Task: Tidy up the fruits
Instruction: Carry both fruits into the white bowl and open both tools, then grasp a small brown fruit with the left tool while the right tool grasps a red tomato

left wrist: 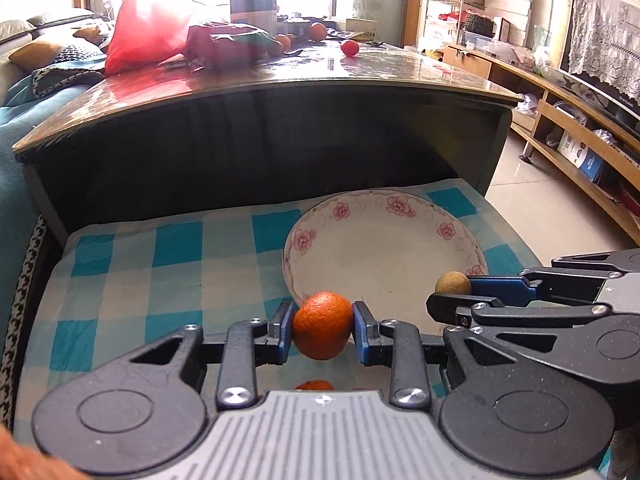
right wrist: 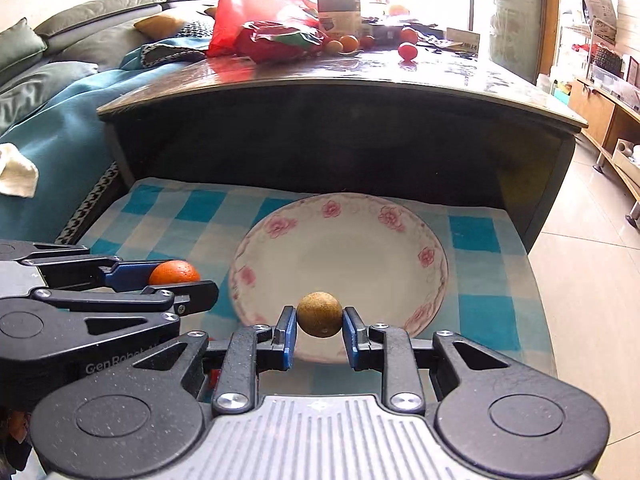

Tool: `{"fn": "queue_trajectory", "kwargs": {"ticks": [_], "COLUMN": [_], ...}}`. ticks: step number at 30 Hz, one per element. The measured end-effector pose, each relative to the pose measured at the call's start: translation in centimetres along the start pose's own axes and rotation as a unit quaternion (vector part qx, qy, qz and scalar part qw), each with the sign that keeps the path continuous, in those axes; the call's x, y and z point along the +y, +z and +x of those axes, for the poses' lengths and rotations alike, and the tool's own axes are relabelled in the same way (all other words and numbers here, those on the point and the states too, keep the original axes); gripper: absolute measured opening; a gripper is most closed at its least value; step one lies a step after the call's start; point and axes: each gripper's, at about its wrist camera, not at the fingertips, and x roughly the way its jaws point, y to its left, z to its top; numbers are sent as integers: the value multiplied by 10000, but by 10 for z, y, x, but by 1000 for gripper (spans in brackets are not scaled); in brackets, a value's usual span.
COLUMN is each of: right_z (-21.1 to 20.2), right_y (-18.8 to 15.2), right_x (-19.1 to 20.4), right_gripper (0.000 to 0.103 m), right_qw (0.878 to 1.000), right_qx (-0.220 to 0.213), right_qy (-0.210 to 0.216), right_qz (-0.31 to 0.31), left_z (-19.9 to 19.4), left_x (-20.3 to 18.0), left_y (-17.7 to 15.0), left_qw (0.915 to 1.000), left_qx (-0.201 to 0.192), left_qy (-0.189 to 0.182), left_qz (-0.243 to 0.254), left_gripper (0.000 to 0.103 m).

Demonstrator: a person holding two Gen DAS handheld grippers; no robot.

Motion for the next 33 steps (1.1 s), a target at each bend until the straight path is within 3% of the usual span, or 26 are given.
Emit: {"fn": "queue_trajectory", "kwargs": {"ticks": [8,16,23,33], "right_z": [26,26,22,8], "right_y": [3,9,14,8], "right_x": [-18,-30,-33,-27], "right_gripper": [20,25,27,30], "right_qw": [9999,9995,9991,9992], "right_qx": [136,34,-38,5], "right_qy": [-90,-90,-9,14], "right_qz": [37,303,420,396], "left_z": [29,33,27,-6], "left_x": [-9,-12,-5,6], "left_y": [6,8,14,12], "left_qw": [9998,9996,9996,9999], "left_qx": [87,106,-20,-16], "left_qy": [-126,-202,-260,-19], "left_qz": [138,135,-61,-143], "left_gripper": [40,43,47,47]}}
